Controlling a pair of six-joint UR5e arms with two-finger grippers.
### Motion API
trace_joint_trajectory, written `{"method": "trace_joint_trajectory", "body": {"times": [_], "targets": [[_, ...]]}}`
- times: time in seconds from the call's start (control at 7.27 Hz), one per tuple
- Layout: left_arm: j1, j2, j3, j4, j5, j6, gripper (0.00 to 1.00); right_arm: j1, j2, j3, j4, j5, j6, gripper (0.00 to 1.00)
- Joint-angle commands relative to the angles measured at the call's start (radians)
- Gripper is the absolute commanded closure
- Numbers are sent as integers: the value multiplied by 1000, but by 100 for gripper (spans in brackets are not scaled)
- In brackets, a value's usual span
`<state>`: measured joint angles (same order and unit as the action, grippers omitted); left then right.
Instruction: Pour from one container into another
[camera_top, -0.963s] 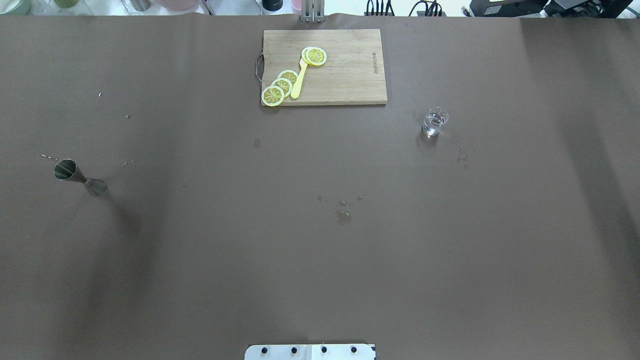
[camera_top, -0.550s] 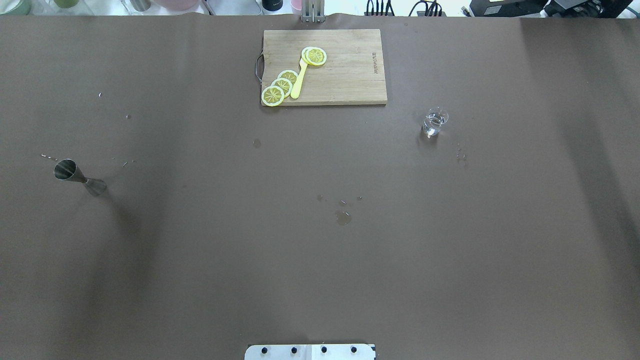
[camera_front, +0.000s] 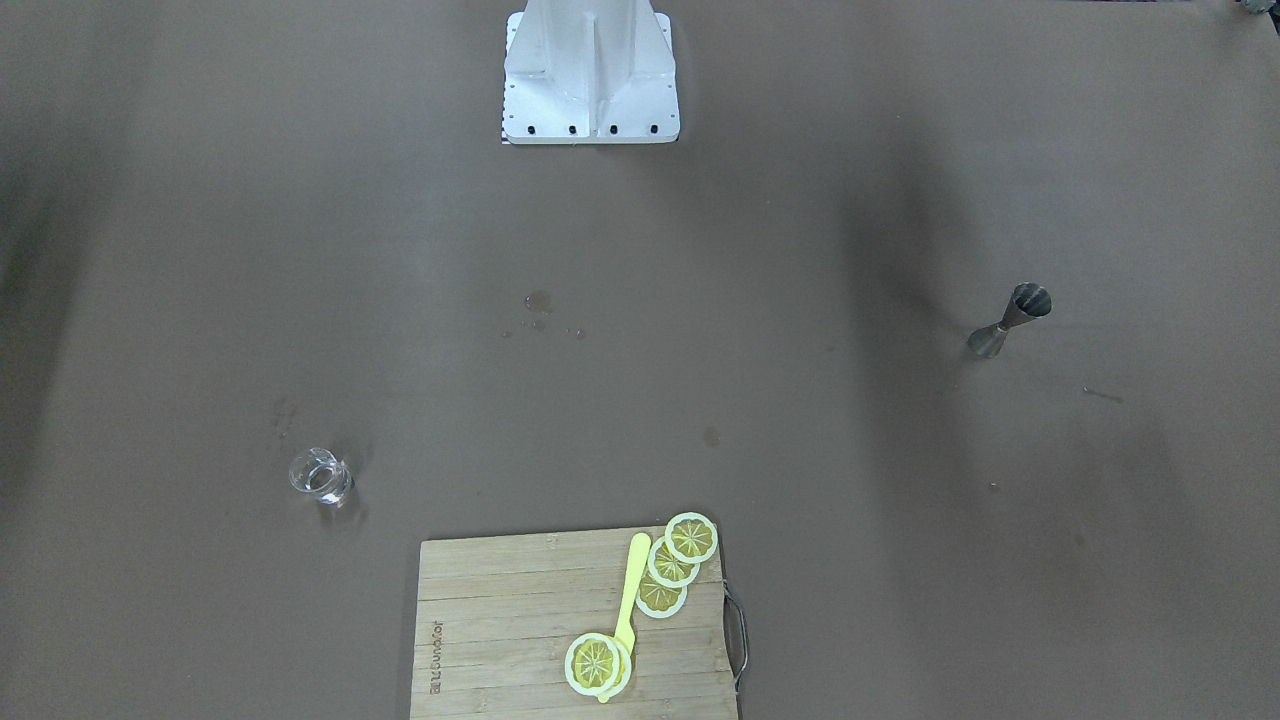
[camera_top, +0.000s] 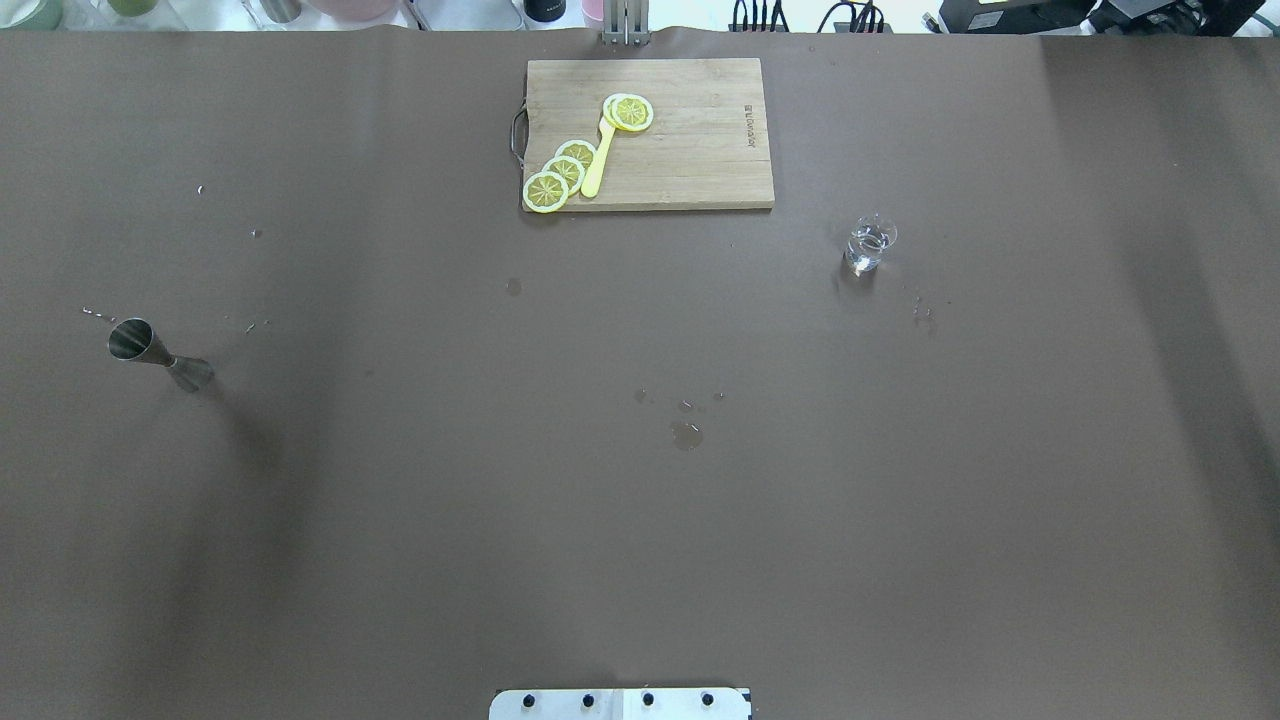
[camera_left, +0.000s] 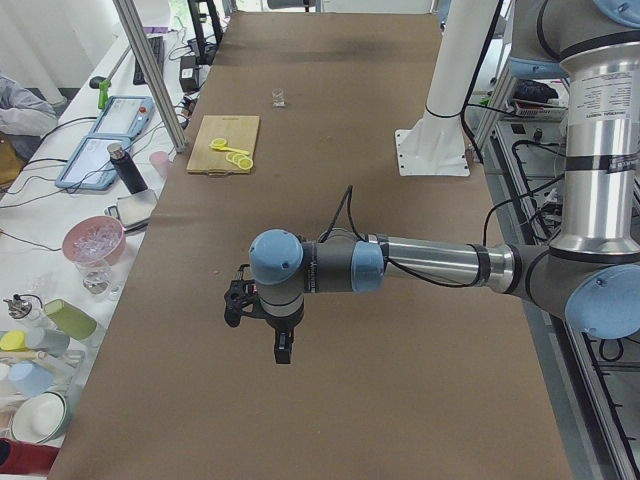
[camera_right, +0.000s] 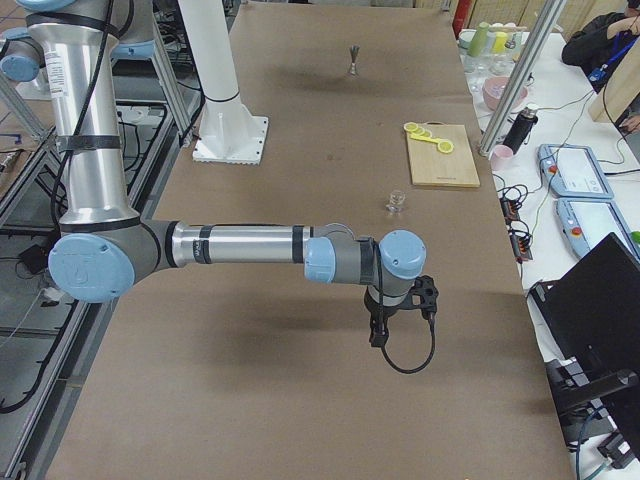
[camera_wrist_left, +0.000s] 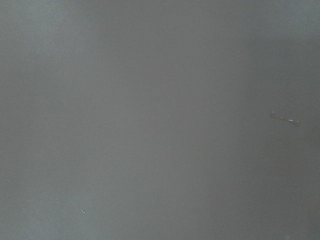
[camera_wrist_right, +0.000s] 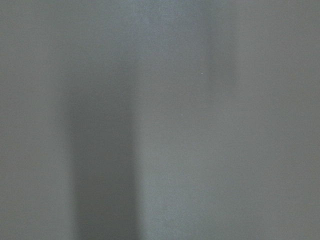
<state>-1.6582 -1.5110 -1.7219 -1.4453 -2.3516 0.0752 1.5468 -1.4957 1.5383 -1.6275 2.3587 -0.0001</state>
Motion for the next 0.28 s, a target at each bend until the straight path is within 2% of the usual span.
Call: {"method": "trace_joint_trajectory", "body": {"times": [0.0,0.14], "targets": [[2,0,1,-1,0,0,2,-1,2,2,0,1,0,0],[0,0,2,-1,0,0,2,-1,2,0,0,1,0,0]]}}
